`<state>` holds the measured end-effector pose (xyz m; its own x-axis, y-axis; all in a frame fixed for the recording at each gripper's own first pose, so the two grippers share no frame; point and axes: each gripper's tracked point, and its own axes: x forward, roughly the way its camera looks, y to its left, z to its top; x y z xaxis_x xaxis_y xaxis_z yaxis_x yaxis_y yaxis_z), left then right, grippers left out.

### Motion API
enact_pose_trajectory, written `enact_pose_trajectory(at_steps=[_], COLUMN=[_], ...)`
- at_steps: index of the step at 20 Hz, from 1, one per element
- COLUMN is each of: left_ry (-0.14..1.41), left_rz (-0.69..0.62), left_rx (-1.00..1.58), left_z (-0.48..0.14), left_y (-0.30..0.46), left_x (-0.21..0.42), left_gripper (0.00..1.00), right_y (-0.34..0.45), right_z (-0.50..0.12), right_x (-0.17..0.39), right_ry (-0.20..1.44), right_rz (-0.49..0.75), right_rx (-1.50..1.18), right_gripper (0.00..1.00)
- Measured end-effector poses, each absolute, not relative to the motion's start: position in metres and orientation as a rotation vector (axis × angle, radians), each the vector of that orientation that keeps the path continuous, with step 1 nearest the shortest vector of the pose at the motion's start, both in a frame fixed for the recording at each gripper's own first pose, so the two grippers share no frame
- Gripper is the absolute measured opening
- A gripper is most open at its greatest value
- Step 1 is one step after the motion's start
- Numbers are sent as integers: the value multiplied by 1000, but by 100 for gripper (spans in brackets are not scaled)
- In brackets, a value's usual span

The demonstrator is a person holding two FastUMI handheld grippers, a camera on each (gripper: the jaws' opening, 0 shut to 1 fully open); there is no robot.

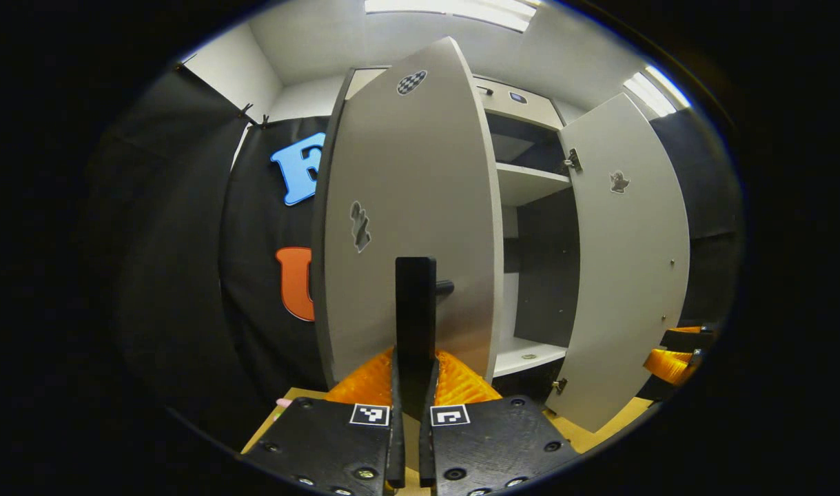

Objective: Open the right door of the double-door shoe cabinet with the right hand, and open the left door with the left hand.

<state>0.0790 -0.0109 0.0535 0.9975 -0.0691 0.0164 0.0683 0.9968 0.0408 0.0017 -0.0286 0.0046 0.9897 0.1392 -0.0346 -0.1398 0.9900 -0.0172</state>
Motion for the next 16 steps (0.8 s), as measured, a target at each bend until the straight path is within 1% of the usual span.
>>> enact_pose_trajectory(at_steps=[10,12,16], left_ry=[-42,-42,-45], left_rz=[50,57,109], left_rx=[69,61,72], left_z=[57,57,57], left_y=[41,51,77], left_x=[56,54,53], left_gripper=[6,6,6], right_y=[-1,3,8], right_z=[-5,-8,-12], right_x=[5,5,7], right_ry=[53,60,68], right_rz=[180,185,190], right_rx=[-47,-51,-54], right_gripper=[89,89,89])
